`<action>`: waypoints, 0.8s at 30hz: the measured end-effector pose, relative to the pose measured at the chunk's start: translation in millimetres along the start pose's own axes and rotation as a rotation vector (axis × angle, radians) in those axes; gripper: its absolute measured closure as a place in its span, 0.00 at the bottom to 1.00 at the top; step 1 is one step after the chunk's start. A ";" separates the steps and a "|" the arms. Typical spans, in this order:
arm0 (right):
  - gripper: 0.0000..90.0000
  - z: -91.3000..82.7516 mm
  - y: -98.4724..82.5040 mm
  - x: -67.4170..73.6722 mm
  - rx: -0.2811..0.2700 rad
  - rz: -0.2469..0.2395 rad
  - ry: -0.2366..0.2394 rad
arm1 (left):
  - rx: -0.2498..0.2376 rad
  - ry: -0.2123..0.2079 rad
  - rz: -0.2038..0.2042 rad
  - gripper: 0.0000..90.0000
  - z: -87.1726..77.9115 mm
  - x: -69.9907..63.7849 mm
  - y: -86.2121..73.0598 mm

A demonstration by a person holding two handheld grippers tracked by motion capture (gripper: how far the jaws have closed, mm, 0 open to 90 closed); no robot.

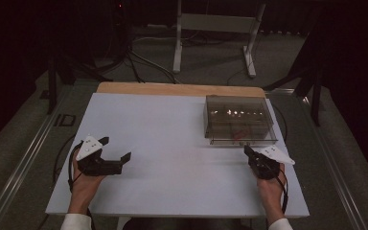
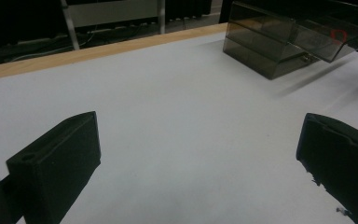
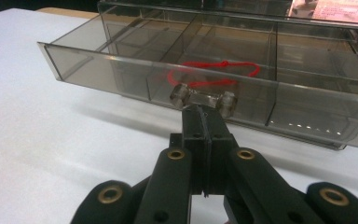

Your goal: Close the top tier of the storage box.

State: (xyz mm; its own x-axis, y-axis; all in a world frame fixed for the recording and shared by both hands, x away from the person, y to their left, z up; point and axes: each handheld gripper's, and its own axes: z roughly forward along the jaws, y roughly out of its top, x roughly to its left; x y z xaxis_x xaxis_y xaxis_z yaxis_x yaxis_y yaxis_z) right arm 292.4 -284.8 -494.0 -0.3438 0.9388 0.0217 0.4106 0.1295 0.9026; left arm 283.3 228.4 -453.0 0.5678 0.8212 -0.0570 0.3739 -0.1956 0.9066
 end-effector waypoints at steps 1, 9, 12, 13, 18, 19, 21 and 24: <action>1.00 0.0 0.0 0.0 0.000 0.000 0.000 | 0.000 0.000 0.000 0.01 0.0 0.0 0.0; 1.00 4.2 -0.4 -1.7 0.011 0.012 -0.008 | 0.000 0.000 -0.001 0.01 0.1 0.2 -0.3; 1.00 5.6 1.5 -1.0 0.007 0.010 -0.008 | 0.000 -0.001 -0.001 0.01 0.1 0.2 -0.3; 1.00 5.6 1.5 -1.0 0.007 0.010 -0.008 | 0.000 0.000 -0.001 0.01 0.1 0.2 -0.3; 1.00 8.7 3.0 -0.6 0.008 0.015 -0.008 | 0.002 -0.001 -0.001 0.01 0.2 0.4 -0.5; 1.00 8.7 3.0 -0.6 0.008 0.015 -0.008 | 0.002 -0.001 -0.001 0.01 0.3 0.4 -0.5; 1.00 9.4 3.5 -0.6 0.007 0.018 -0.007 | 0.007 0.000 0.001 0.01 0.9 0.4 -0.8; 1.00 10.9 4.9 -0.7 0.007 0.030 -0.002 | 0.010 -0.003 0.000 0.01 1.6 0.2 -1.2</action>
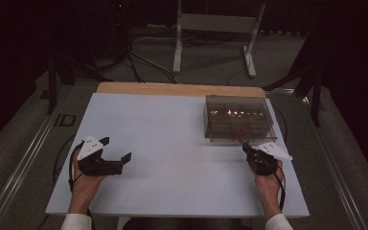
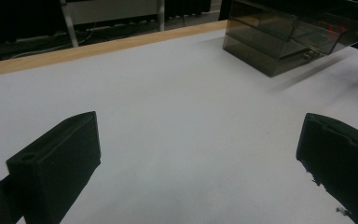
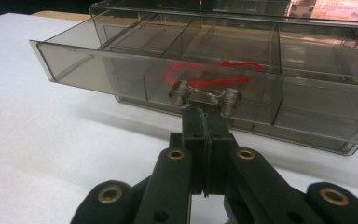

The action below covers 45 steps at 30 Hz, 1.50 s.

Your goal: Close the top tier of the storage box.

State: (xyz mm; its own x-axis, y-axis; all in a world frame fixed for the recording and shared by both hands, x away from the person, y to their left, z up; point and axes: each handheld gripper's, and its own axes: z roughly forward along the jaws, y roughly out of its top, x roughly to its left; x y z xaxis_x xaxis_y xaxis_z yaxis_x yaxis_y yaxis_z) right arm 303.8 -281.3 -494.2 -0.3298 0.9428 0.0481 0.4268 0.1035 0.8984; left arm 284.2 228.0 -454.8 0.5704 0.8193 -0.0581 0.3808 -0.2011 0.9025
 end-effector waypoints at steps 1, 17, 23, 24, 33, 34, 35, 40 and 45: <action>1.00 0.0 0.0 0.0 0.000 0.000 0.000 | -0.001 -0.001 -0.001 0.01 0.0 -0.1 0.0; 1.00 5.3 9.4 -3.3 -0.016 0.019 -0.006 | 0.003 0.004 0.000 0.01 -0.4 0.2 0.4; 1.00 8.9 8.9 -4.2 -0.017 0.027 -0.010 | 0.003 0.008 -0.001 0.01 -0.7 0.7 0.2; 1.00 10.0 9.3 -4.0 -0.017 0.030 -0.011 | 0.003 0.007 -0.001 0.01 -0.6 0.6 0.3; 1.00 12.8 11.8 -2.4 -0.019 0.026 -0.011 | 0.003 0.006 -0.002 0.01 -0.3 0.2 0.1; 1.00 13.2 12.2 -2.3 -0.020 0.025 -0.011 | 0.005 0.006 -0.001 0.01 -0.2 0.2 0.0; 1.00 13.5 12.6 -2.2 -0.022 0.022 -0.010 | 0.005 0.006 -0.003 0.01 0.0 0.2 -0.1; 1.00 16.1 14.0 -3.6 -0.017 0.023 -0.016 | 0.003 0.006 0.000 0.01 -0.5 0.3 0.3; 1.00 18.1 15.5 -3.9 -0.015 0.020 -0.018 | 0.003 0.007 -0.005 0.01 -0.4 0.7 -0.1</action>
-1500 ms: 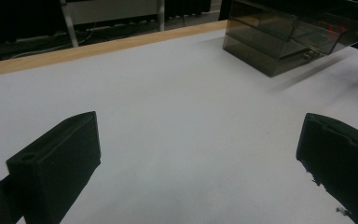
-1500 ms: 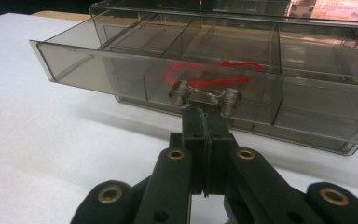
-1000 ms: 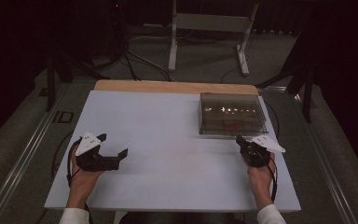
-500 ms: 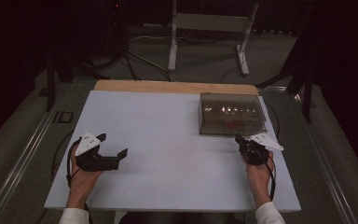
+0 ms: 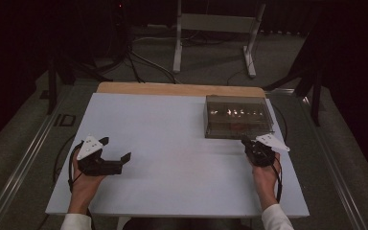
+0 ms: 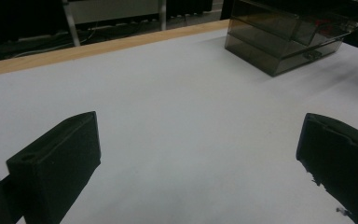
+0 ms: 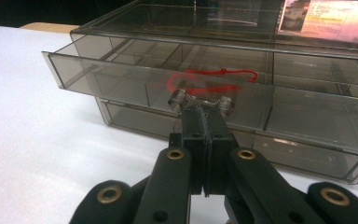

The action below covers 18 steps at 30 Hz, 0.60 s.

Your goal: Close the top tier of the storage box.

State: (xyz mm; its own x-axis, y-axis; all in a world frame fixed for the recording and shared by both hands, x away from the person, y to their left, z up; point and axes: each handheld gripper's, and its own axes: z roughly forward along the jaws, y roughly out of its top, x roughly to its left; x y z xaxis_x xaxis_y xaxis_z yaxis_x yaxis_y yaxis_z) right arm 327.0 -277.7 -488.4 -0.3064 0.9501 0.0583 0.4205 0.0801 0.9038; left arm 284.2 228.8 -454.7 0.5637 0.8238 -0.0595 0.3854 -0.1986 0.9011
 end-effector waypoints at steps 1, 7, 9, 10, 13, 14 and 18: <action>1.00 1.7 1.1 -0.5 0.000 0.004 -0.003 | 0.001 0.000 0.002 0.01 0.0 -0.2 0.1; 1.00 4.5 4.0 -0.4 0.004 0.000 -0.007 | 0.001 -0.001 0.001 0.01 0.2 -0.3 0.0; 1.00 6.6 6.2 0.0 0.006 -0.006 -0.011 | 0.001 -0.001 0.002 0.01 0.0 -0.3 0.1; 1.00 6.6 6.2 0.0 0.006 -0.006 -0.011 | 0.001 -0.001 0.002 0.01 0.0 -0.3 0.1; 1.00 8.2 7.4 -0.6 0.006 -0.003 -0.012 | 0.001 -0.001 0.001 0.01 0.0 -0.1 -0.1; 1.00 8.9 7.3 -0.8 0.005 0.001 -0.013 | 0.001 -0.001 0.000 0.01 0.2 0.0 -0.2; 1.00 11.8 7.5 -1.4 0.006 0.007 -0.019 | 0.001 -0.002 0.000 0.01 0.3 0.0 -0.2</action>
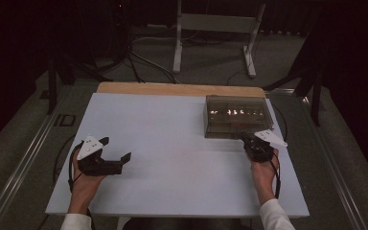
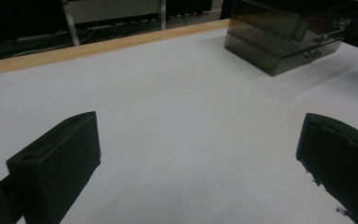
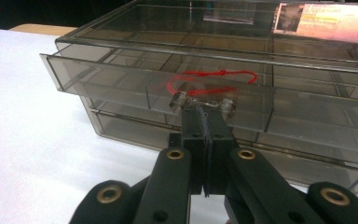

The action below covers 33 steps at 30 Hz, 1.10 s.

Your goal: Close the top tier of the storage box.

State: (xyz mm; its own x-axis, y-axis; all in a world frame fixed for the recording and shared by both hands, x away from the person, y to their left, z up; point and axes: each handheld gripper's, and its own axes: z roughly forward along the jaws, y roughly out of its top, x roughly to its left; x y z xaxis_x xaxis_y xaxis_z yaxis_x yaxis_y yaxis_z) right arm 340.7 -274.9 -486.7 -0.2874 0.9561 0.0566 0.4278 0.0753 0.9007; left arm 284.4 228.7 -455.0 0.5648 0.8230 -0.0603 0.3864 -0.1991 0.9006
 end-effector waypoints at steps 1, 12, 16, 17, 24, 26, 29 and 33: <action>1.00 1.5 0.1 -0.1 0.004 -0.001 -0.003 | 0.000 0.000 0.001 0.01 0.0 0.0 0.0; 1.00 6.3 3.2 -0.5 0.009 -0.006 -0.010 | 0.001 -0.001 -0.001 0.01 1.0 -0.1 -0.5; 1.00 8.4 4.1 -1.4 0.012 -0.007 -0.016 | 0.001 -0.001 0.000 0.01 0.8 0.0 -0.5; 1.00 8.7 4.4 -1.5 0.012 -0.006 -0.017 | 0.002 0.000 0.000 0.01 0.6 0.1 -0.4; 1.00 11.4 5.0 -2.6 0.013 -0.002 -0.024 | 0.000 0.001 0.000 0.01 0.0 0.7 -0.5; 1.00 11.6 4.8 -2.4 0.013 -0.002 -0.025 | 0.000 0.001 0.000 0.01 -0.1 0.9 -0.5; 1.00 11.9 4.9 -2.1 0.012 0.000 -0.026 | 0.001 0.001 -0.002 0.01 0.0 1.0 -0.8; 1.00 13.4 5.1 -2.5 0.013 0.004 -0.028 | 0.000 0.003 -0.001 0.01 -0.3 0.9 -0.6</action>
State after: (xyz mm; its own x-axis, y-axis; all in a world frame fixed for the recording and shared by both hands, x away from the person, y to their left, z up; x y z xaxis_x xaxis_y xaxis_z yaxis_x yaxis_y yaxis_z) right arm 355.0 -273.1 -488.0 -0.2617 0.9639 0.0482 0.4399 0.0747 0.8949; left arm 284.5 229.7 -455.5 0.5624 0.8246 -0.0605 0.3869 -0.1978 0.9007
